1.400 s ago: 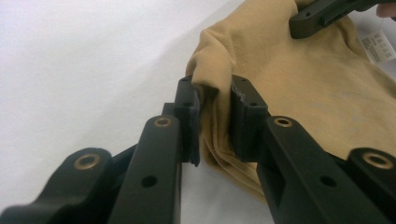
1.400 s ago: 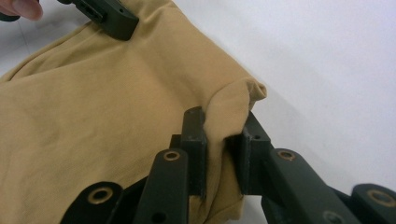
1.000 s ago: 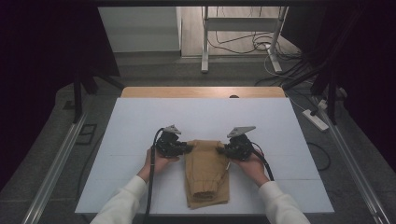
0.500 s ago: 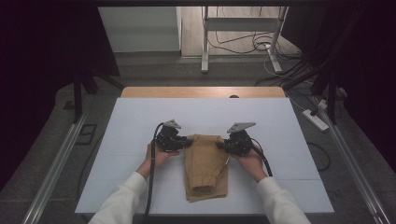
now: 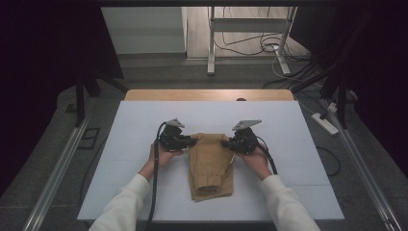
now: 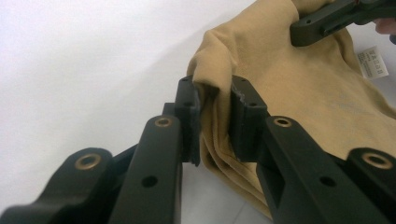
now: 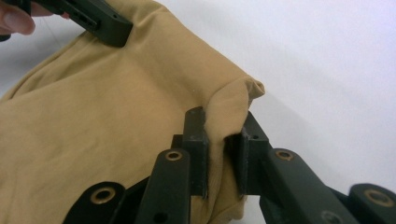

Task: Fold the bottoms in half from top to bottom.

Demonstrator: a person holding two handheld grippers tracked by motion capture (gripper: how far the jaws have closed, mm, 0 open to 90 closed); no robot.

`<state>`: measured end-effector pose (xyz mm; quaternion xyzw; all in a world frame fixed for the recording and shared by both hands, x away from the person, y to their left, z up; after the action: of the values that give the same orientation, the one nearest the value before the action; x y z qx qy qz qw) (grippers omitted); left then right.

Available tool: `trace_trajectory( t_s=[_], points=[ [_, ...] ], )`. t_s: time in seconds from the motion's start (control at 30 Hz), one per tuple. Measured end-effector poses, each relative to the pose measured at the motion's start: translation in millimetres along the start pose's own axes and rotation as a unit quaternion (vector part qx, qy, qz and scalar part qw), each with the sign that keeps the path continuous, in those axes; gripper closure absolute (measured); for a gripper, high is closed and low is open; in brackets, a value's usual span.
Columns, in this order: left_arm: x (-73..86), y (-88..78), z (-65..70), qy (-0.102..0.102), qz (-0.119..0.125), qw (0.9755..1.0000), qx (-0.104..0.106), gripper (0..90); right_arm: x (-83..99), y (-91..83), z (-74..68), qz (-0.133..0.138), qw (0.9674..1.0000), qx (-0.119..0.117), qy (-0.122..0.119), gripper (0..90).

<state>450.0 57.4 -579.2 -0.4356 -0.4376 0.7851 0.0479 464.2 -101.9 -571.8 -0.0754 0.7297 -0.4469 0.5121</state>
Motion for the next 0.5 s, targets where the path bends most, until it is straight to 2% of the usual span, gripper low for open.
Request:
trace_trajectory(
  t_s=[0.2,0.5],
  points=[
    [-3.7,-0.1,-6.6,-0.003,0.003,1.0,-0.001,75.1,-7.2,3.8,5.2,-0.001,1.0,0.0,0.001,77.0],
    [-17.0,-3.0,-16.3,0.002,0.003,1.0,-0.007,75.0,-19.5,3.4,13.8,0.004,0.9999,0.013,0.005,77.1]
  ],
)
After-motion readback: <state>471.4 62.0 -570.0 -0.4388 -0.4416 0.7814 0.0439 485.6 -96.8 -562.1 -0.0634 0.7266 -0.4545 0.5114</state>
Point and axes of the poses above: each handheld gripper's, and its own axes: y roughly forward along the jaws, x roughly out of its underside, z roughly to its right, the point moved 10 cm from there along y, roughly forward along the jaws, and after that the axes turned 7 degrees about -z, right-handed, at the moved point
